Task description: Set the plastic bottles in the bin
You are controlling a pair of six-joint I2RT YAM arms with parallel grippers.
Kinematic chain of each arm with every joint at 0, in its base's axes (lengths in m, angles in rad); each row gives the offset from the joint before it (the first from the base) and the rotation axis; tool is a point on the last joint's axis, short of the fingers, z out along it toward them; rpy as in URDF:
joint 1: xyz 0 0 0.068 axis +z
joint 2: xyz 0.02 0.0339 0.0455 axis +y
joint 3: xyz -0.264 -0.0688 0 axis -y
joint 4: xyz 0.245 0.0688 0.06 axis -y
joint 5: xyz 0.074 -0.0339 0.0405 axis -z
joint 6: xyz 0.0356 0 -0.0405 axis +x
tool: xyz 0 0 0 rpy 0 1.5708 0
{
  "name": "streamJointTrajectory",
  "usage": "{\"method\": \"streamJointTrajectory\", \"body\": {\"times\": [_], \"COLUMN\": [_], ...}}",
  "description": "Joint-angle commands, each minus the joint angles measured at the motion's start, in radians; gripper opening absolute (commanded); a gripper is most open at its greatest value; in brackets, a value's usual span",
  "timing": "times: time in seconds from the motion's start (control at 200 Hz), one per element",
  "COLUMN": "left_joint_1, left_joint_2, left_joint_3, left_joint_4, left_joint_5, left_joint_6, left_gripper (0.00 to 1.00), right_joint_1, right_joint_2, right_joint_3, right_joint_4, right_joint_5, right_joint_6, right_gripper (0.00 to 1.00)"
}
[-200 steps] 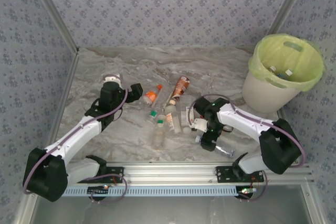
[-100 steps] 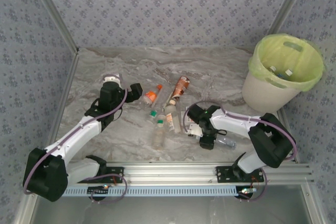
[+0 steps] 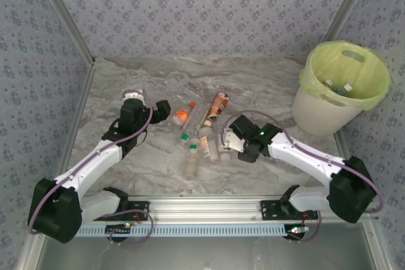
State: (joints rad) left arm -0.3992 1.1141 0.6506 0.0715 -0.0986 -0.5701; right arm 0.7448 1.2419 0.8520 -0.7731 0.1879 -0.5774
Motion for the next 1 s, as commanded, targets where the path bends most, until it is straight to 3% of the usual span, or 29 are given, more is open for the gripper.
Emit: {"method": "streamJointTrajectory", "body": {"times": [0.0, 0.145, 0.28, 0.48, 0.715, 0.994], "left_joint_1": [0.007, 0.007, 0.007, 0.007, 0.007, 0.007], "left_joint_2": [-0.015, -0.013, -0.014, -0.015, -0.017, -0.022], "left_joint_3": [0.006, 0.005, 0.004, 0.005, 0.004, 0.0], "left_joint_4": [0.017, 0.021, 0.022, 0.017, 0.007, 0.001], "left_joint_5": [-0.021, -0.028, -0.026, -0.023, -0.024, -0.027], "left_joint_6": [-0.015, -0.028, -0.038, -0.049, -0.058, -0.063], "left_gripper": [0.99, 0.99, 1.0, 1.0, 1.0, 0.99], "right_joint_1": [-0.035, -0.164, -0.267, -0.383, -0.483, -0.681], "right_joint_2": [-0.086, -0.171, -0.251, -0.304, -0.271, -0.173], "right_joint_3": [0.082, 0.173, 0.167, 0.182, 0.266, 0.37], "right_joint_4": [-0.008, 0.084, 0.29, 0.508, 0.69, 0.89], "right_joint_5": [-0.035, -0.06, -0.024, 0.011, 0.093, 0.021], "right_joint_6": [0.014, 0.154, 0.228, 0.298, 0.17, 0.087], "right_gripper": [0.44, 0.44, 0.41, 0.45, 0.44, 0.45]}}
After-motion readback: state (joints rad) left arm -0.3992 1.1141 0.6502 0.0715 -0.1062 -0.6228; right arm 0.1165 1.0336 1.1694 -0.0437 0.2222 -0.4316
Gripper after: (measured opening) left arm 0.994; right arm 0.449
